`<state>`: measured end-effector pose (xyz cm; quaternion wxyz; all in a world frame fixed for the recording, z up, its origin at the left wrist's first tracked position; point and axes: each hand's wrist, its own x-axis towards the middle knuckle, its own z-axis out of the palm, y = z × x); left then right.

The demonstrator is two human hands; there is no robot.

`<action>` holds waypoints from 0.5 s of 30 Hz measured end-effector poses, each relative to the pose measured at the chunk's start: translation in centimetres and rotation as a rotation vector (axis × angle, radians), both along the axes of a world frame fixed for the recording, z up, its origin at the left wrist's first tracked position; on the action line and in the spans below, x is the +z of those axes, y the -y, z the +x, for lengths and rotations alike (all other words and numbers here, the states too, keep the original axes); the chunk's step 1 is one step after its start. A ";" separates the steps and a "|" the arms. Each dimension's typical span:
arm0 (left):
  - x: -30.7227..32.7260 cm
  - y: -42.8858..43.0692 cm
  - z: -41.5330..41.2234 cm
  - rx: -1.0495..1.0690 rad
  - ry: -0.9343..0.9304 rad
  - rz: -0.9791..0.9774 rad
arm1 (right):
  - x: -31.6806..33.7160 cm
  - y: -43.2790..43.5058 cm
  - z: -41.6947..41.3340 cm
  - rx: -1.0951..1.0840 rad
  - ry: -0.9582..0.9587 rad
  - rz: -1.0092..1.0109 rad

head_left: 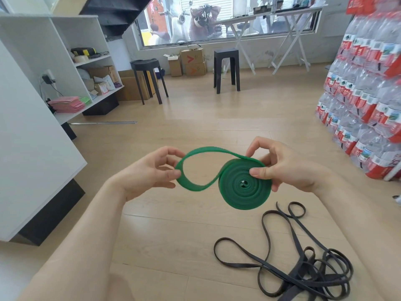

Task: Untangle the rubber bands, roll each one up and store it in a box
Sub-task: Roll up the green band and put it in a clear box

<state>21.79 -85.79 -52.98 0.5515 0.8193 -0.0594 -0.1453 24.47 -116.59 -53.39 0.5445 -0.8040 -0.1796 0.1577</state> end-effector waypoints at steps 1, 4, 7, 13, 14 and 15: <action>-0.2 -0.4 -0.1 -0.055 -0.040 0.049 | 0.1 0.1 0.0 0.003 0.003 -0.004; -0.3 -0.3 -0.2 -0.079 -0.028 0.309 | 0.4 0.0 -0.3 0.029 0.027 -0.053; 0.7 1.9 -0.6 -0.077 0.120 0.221 | 0.6 -0.8 -0.6 0.061 0.061 -0.128; 0.9 7.9 -1.3 -0.074 0.270 0.191 | 0.5 -2.3 -1.2 0.124 0.101 -0.187; 0.7 8.2 -1.2 -0.060 0.299 0.234 | 0.5 -2.4 -1.2 0.129 0.102 -0.187; 0.6 8.4 -1.1 -0.046 0.328 0.279 | 0.5 -2.4 -1.3 0.131 0.101 -0.186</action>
